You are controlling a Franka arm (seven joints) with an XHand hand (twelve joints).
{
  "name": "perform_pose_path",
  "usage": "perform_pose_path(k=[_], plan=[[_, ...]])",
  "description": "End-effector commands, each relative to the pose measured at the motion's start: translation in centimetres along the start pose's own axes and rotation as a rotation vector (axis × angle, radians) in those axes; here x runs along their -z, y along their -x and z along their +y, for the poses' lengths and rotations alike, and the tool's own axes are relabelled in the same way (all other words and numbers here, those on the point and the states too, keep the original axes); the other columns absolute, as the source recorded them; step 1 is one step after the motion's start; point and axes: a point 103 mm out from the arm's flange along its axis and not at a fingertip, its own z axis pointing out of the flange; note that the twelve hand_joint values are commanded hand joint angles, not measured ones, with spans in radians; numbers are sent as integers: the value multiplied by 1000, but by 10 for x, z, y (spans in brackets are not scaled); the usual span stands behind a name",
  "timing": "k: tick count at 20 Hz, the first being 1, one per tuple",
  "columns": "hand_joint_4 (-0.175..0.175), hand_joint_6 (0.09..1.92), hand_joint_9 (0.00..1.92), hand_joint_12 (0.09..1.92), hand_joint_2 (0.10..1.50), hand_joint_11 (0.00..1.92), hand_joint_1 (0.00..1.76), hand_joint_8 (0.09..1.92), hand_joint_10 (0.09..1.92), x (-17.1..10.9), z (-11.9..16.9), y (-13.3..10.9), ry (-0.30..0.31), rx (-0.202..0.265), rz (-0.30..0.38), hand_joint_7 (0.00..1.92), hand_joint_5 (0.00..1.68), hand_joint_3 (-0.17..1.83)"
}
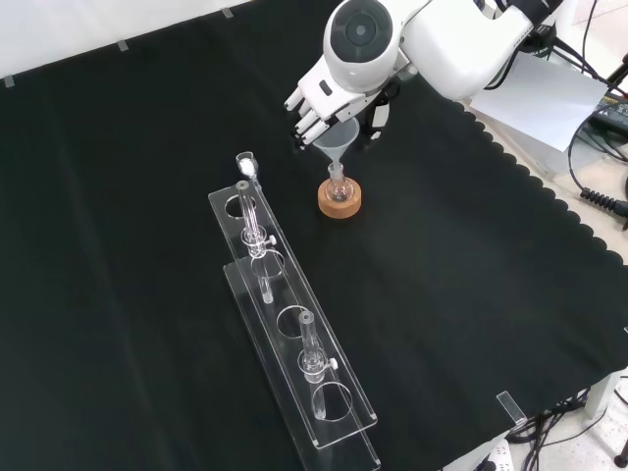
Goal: Place the funnel on the round-bottom flask.
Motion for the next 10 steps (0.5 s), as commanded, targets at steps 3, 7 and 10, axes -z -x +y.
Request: perform_pose_path(k=[3,7,10], plan=[[-47,887,1005,1198,698,661,933,774,589,-1,-1,-1,1,2,2,666,669,785],[-48,887,1004,1198,699,661,933,775,590,-2,-1,-1,1,5,-3,665,669,786],[-48,887,1003,1198,699,661,932,775,591,-2,-2,-2,1,4,-7,665,669,786]])
